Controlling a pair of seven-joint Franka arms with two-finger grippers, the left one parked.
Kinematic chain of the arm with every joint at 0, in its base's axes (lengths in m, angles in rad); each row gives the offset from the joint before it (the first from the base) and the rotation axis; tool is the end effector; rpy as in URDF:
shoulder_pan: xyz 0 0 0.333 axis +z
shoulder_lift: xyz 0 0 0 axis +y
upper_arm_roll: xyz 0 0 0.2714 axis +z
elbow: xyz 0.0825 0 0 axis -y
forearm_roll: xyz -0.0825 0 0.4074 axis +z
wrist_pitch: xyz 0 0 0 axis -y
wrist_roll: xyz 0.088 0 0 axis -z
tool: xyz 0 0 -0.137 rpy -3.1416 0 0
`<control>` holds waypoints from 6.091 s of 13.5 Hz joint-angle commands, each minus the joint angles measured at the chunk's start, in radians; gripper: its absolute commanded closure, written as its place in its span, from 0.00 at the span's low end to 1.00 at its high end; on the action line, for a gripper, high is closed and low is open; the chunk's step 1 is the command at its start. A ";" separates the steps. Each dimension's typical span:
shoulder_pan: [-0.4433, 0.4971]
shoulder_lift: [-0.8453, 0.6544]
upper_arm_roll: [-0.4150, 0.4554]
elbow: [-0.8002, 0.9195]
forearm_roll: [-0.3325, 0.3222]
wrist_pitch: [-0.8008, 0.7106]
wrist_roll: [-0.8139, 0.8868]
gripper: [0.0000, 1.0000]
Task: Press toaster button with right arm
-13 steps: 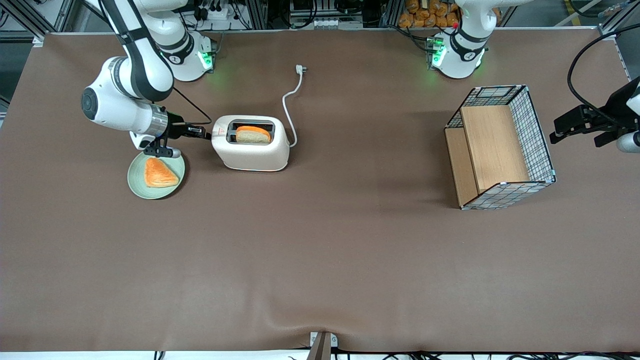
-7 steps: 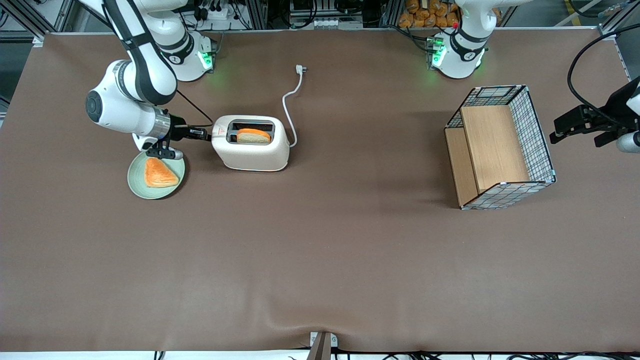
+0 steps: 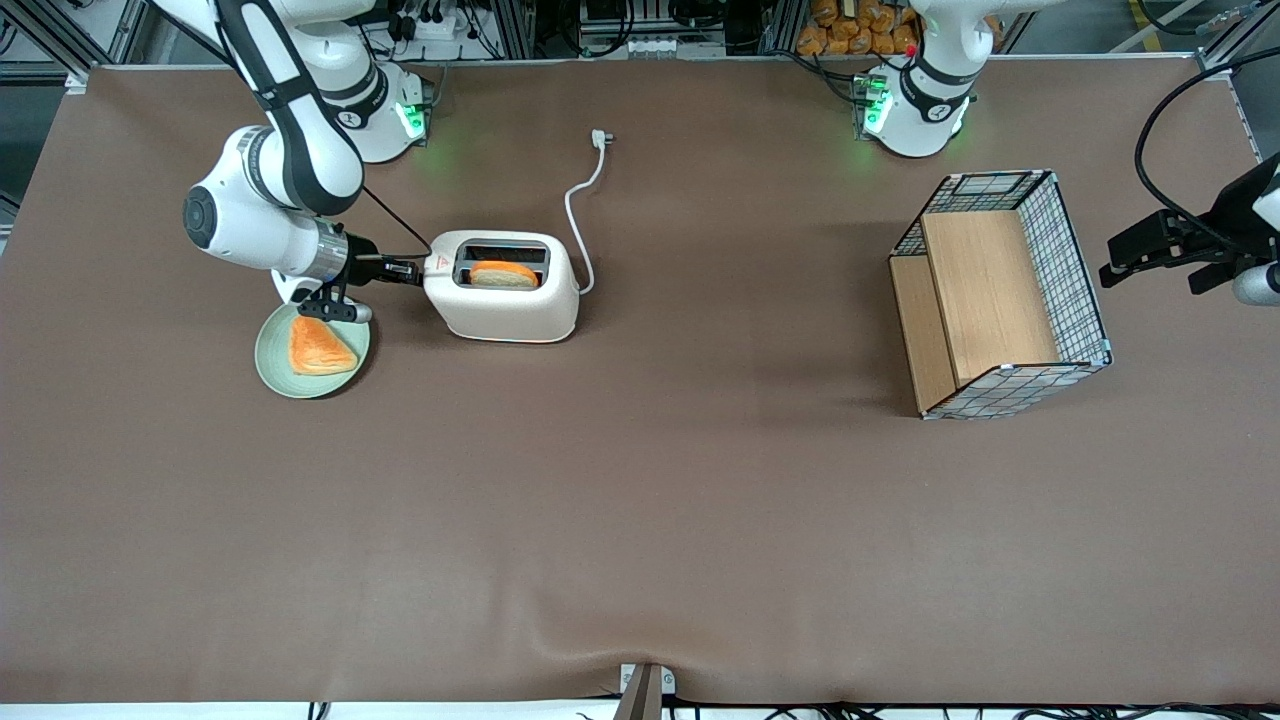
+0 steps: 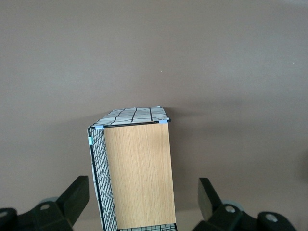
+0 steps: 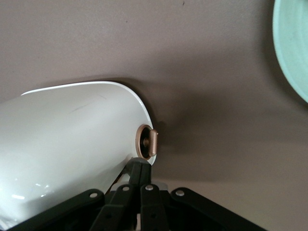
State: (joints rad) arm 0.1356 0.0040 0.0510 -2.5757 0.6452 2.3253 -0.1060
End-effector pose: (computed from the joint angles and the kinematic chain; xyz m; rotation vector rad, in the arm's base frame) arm 0.4160 0.1028 0.1528 -2.7061 0.2938 0.3595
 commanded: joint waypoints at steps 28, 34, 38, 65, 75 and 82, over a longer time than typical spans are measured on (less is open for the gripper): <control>-0.039 -0.018 -0.017 0.034 -0.033 -0.026 -0.163 1.00; -0.070 -0.012 -0.091 0.179 -0.222 -0.187 -0.155 0.00; -0.125 0.027 -0.131 0.508 -0.413 -0.479 -0.155 0.00; -0.163 -0.056 -0.071 1.059 -0.644 -0.857 0.009 0.00; -0.153 -0.053 -0.072 1.065 -0.644 -0.857 0.009 0.00; -0.154 -0.047 -0.072 1.072 -0.645 -0.850 0.011 0.00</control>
State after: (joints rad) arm -0.0063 -0.0341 -0.0364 -1.4974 0.0197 1.4684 -0.1105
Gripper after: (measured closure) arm 0.000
